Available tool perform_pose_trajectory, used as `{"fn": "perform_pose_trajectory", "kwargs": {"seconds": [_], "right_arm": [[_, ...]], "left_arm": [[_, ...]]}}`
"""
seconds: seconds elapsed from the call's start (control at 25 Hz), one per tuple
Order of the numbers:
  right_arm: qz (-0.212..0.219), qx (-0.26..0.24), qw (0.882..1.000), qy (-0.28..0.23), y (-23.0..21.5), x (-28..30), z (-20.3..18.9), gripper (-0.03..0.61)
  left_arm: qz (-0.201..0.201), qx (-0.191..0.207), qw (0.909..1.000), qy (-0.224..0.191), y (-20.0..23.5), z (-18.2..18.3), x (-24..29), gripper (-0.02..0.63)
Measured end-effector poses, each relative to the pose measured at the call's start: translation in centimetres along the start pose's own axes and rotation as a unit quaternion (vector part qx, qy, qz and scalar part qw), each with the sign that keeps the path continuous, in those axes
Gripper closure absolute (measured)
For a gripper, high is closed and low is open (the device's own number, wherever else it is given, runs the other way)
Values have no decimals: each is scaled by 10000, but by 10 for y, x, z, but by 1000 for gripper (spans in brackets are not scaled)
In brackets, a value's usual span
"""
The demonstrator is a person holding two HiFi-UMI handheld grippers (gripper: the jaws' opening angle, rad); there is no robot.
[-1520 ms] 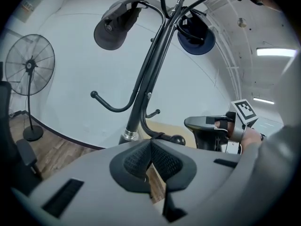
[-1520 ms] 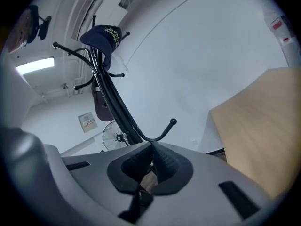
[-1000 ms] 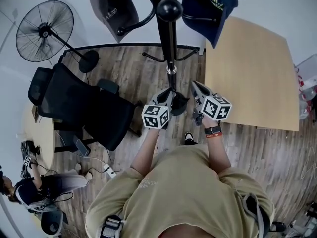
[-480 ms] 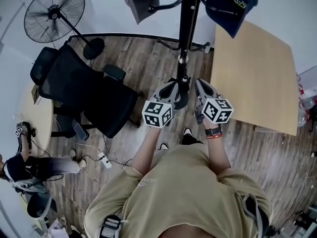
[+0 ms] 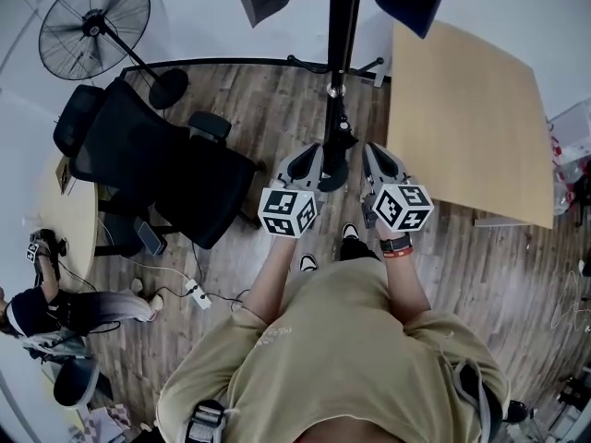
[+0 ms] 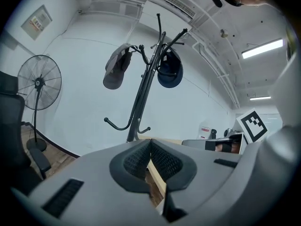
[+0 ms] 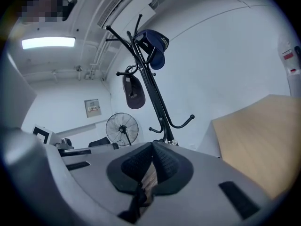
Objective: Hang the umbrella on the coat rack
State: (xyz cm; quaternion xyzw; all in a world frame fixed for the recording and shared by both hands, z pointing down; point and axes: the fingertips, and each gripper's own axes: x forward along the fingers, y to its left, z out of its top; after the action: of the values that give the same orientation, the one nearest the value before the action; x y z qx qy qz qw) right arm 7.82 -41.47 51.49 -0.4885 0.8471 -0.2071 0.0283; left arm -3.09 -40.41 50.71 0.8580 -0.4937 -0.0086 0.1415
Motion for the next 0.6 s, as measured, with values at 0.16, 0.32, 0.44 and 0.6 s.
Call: {"fn": "perform_pose_trajectory", "kwargs": {"seconds": [0.16, 0.32, 0.44, 0.6], "right_arm": [[-10, -226, 9997, 46, 15, -17, -7, 563], [-69, -351, 9993, 63, 21, -29, -12, 563], [-125, -449, 9989, 74, 24, -36, -12, 563], [-197, -527, 9984, 92, 24, -40, -14, 563]], "left_arm": [[52, 131, 9999, -6, -5, -2, -18, 591], [117, 363, 9993, 61, -8, -6, -30, 591], [142, 383, 9990, 180, -8, -11, -34, 591], [71, 365, 9990, 251, -10, -15, -35, 591]]}}
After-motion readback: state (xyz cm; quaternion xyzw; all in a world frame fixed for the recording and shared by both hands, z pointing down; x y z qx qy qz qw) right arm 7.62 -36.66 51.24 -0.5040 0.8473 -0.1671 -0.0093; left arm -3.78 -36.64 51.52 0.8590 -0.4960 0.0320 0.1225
